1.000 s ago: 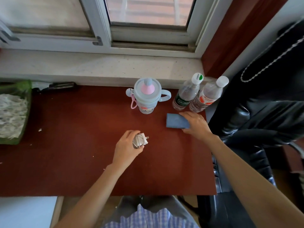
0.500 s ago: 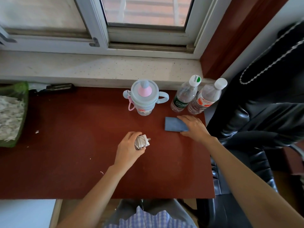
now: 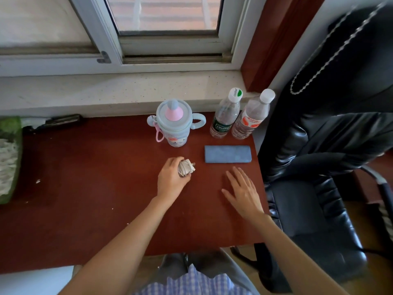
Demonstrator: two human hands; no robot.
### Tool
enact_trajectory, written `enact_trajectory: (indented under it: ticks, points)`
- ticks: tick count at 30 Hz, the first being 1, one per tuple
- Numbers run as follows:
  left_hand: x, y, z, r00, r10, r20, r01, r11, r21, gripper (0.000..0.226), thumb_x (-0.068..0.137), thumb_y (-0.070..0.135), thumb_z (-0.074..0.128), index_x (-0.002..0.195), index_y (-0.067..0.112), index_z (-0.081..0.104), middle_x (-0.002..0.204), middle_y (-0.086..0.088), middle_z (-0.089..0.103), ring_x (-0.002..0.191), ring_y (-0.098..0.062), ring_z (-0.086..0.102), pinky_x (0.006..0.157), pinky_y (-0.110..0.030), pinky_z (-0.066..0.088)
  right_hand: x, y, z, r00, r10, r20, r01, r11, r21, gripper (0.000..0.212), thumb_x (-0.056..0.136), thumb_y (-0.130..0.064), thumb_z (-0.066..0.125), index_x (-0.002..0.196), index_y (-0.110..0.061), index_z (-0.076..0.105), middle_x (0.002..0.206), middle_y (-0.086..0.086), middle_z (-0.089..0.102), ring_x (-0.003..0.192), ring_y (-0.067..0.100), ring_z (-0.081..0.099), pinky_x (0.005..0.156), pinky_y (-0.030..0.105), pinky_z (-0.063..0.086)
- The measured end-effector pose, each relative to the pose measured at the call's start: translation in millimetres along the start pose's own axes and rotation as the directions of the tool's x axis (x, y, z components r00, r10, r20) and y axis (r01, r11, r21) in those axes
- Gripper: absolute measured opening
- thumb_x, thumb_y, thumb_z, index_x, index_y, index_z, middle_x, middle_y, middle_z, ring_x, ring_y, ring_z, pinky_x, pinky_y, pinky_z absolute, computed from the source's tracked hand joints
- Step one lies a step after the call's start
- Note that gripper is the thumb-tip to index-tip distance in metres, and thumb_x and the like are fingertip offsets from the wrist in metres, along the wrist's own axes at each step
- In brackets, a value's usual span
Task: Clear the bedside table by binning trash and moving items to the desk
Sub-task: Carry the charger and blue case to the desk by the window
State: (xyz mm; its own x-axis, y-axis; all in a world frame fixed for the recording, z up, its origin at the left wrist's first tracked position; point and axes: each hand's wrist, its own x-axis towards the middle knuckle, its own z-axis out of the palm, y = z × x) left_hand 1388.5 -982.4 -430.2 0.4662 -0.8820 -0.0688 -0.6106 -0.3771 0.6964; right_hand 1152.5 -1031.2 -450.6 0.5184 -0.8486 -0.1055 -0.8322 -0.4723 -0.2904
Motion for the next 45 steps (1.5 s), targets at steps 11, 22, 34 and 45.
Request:
enact_trajectory:
  ticks: [11, 22, 34, 45]
  points:
    - [20, 5, 24, 0.999, 0.016, -0.047, -0.015, 1.000, 0.019, 0.054, 0.065, 0.020, 0.080, 0.115, 0.016, 0.060, 0.111, -0.003, 0.061, 0.098, -0.022, 0.060, 0.079, -0.029, 0.045, -25, -8, 13, 0.979, 0.081, 0.186, -0.070, 0.995, -0.068, 0.070, 0.094, -0.053, 0.038, 0.150, -0.020, 0.013, 0.159, 0.009, 0.003, 0.146, 0.024, -0.002, 0.113, 0.035, -0.004]
    - [32, 9, 30, 1.000, 0.014, 0.000, -0.014, 0.998, 0.056, 0.055, 0.066, 0.019, 0.078, 0.117, 0.016, 0.059, 0.113, -0.004, 0.060, 0.101, -0.023, 0.058, 0.078, -0.030, 0.044, -26, -3, 18, 0.977, 0.084, 0.197, -0.069, 0.994, -0.083, 0.072, 0.090, -0.059, 0.026, 0.150, -0.024, 0.010, 0.160, 0.006, 0.003, 0.146, 0.022, -0.002, 0.115, 0.036, -0.002]
    - [37, 11, 28, 0.995, 0.017, 0.095, -0.029, 0.991, 0.131, 0.061, 0.068, 0.028, 0.078, 0.123, 0.021, 0.053, 0.118, -0.001, 0.057, 0.108, -0.023, 0.054, 0.080, -0.039, 0.050, -26, -1, 20, 0.977, 0.089, 0.191, -0.067, 0.991, -0.120, 0.070, 0.091, -0.061, 0.028, 0.149, -0.023, 0.018, 0.158, 0.008, 0.013, 0.146, 0.024, 0.008, 0.114, 0.038, 0.003]
    - [20, 14, 4, 0.990, 0.139, 0.006, -0.138, 0.976, 0.170, 0.069, 0.075, 0.041, 0.071, 0.132, 0.011, 0.045, 0.127, -0.010, 0.052, 0.115, -0.029, 0.048, 0.091, -0.040, 0.048, -21, -5, 5, 0.958, 0.091, 0.272, -0.074, 0.995, -0.074, 0.069, 0.094, -0.055, 0.037, 0.150, -0.023, 0.013, 0.160, 0.006, 0.004, 0.147, 0.022, 0.000, 0.118, 0.039, 0.008]
